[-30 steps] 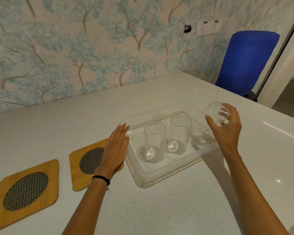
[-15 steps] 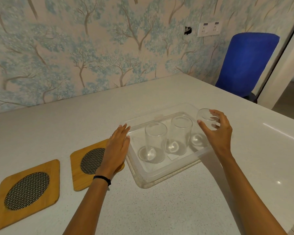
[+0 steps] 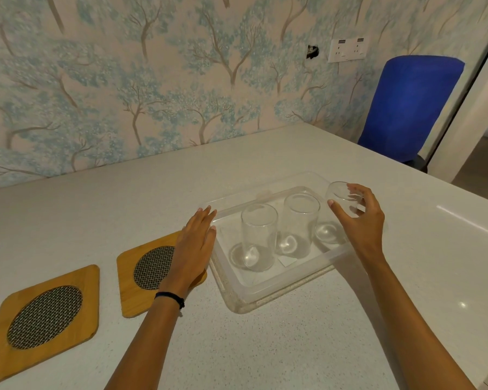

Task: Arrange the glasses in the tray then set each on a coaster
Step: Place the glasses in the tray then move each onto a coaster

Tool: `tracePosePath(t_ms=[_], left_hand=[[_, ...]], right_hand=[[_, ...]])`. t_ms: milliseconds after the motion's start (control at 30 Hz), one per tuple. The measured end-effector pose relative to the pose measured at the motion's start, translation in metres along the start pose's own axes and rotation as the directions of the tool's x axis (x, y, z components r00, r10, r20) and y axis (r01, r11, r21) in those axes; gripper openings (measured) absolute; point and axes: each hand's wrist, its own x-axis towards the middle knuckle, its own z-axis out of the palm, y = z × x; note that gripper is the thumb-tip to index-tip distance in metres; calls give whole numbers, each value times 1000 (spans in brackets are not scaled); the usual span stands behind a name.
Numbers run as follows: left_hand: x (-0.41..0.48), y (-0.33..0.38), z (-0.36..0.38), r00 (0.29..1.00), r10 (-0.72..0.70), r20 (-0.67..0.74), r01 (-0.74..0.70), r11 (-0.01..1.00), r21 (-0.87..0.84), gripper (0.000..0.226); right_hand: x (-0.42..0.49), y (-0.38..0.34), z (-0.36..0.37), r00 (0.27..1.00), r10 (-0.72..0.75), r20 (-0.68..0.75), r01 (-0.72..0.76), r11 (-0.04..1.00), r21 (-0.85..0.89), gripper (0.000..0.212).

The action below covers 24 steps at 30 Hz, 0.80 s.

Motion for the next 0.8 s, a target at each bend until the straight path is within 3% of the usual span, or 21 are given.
tracePosePath(t_ms=[800], left_hand=[[0,-4,5,999,-4,-35,4,1000,5,42]], right_hand=[[7,4,-5,994,-6,107,10,999,-43,49]])
